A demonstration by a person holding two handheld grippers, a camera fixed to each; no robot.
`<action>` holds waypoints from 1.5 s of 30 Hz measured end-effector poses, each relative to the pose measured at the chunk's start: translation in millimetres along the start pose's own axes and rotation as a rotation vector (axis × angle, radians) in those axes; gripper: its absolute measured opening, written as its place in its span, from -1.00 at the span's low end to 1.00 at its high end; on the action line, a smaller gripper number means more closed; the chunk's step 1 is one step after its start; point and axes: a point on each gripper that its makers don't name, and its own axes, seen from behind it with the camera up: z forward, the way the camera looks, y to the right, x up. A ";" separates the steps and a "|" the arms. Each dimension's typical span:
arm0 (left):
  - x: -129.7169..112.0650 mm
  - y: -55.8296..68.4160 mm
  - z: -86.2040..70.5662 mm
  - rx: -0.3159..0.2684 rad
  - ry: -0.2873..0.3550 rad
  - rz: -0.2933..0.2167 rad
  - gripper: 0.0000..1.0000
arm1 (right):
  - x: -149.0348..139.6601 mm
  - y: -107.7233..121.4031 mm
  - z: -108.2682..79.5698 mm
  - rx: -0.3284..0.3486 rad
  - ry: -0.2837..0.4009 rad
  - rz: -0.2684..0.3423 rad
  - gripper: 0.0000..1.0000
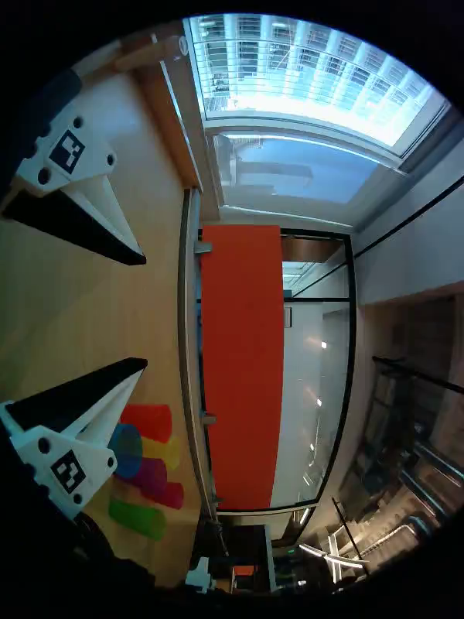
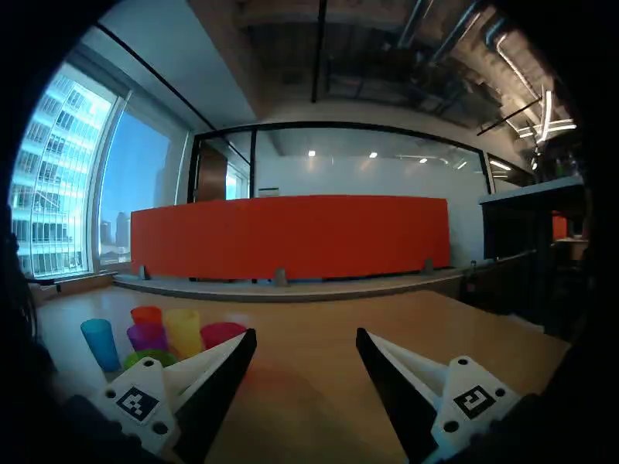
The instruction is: Pour water
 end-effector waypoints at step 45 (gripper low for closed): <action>0.1 0.9 -0.5 0.000 0.000 0.000 0.77 | -4.2 1.1 -4.0 0.000 -0.017 -0.026 1.00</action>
